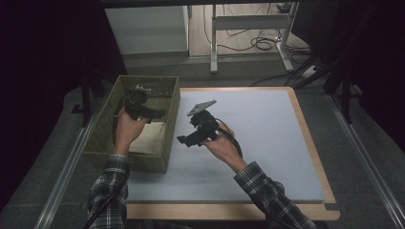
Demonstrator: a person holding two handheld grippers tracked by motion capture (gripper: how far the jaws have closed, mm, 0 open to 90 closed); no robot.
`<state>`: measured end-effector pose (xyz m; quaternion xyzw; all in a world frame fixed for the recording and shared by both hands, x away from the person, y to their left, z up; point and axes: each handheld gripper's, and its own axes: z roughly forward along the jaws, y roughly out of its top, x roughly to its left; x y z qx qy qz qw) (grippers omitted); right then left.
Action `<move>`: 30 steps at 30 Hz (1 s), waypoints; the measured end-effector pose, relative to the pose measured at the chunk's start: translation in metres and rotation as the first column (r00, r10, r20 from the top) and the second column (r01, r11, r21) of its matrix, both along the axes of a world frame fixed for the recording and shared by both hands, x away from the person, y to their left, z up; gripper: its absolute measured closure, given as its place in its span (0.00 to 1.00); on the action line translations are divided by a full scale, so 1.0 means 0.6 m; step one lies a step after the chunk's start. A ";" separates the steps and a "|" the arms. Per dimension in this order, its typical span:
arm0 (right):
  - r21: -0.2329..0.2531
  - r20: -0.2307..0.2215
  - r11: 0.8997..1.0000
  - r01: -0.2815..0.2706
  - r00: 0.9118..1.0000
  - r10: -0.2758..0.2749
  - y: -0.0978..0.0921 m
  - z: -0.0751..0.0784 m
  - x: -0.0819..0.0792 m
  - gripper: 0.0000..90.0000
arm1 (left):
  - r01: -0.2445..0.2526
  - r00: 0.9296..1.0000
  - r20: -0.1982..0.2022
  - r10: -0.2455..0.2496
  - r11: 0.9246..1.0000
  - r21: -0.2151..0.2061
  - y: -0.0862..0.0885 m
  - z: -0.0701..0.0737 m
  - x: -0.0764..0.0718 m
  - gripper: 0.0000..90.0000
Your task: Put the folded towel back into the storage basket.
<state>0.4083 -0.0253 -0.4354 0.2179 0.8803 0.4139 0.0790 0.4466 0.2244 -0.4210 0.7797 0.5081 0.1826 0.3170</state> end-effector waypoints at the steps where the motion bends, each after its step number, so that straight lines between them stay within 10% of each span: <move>1: -0.001 0.000 1.000 0.002 1.000 -0.002 -0.006 -0.002 0.000 0.08 | 0.003 1.000 -0.001 -0.003 1.000 0.001 -0.005 0.002 0.001 0.01; 30: -0.040 -0.022 0.993 0.109 0.994 -0.110 -0.186 -0.056 -0.009 0.05 | 0.126 0.992 0.022 -0.126 0.992 0.005 -0.179 0.018 0.019 0.00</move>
